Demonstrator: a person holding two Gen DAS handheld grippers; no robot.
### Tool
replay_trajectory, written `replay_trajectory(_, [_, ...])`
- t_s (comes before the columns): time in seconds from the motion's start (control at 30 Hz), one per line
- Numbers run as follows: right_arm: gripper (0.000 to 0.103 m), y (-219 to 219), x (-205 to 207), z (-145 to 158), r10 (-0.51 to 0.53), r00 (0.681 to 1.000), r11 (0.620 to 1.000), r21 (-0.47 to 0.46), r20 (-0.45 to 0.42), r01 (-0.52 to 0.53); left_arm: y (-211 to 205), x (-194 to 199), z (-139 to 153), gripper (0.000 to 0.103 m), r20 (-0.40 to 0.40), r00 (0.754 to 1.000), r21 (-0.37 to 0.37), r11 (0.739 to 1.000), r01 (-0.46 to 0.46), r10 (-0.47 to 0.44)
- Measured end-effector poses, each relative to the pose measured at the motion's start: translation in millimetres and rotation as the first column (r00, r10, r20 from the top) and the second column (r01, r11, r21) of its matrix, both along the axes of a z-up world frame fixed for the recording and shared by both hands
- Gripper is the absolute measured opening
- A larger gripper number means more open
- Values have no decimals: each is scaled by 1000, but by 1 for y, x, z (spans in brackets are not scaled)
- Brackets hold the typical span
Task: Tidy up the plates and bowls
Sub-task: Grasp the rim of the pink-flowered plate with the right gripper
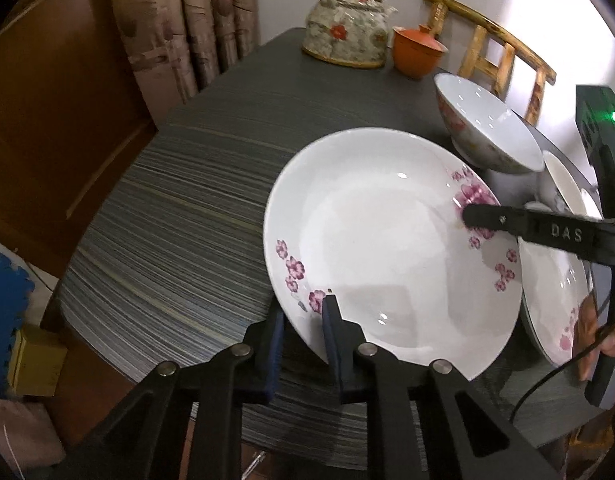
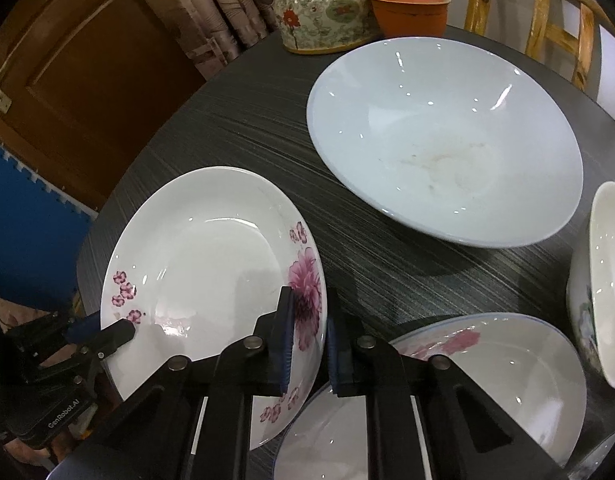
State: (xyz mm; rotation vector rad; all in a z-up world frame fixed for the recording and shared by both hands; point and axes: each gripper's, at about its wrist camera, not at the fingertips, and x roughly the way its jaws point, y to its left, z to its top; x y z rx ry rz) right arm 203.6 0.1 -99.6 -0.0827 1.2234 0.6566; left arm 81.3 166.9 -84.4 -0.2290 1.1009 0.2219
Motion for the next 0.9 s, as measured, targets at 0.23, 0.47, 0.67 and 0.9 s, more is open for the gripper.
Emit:
replay_trajectory(0.23, [14,14,4,2,-3,1000,999,42,-16,4,31,4,8,17,9,996,8,996,-84,84])
replay_trajectory(0.47, [14,40,9,9,2,1000,998,57,2,-2,37,5,20,9,58,995,23,996,-87,85])
replay_trajectory(0.67, [11,47,7,4,12,1000,999,35,-6,-12,36,5,23,9,63,994,24,996,-89,87])
replay_trajectory(0.9, [11,38,7,8,-7,1000,998,57,-7,8,53,1,22,9,48,981,5,982,-188,188])
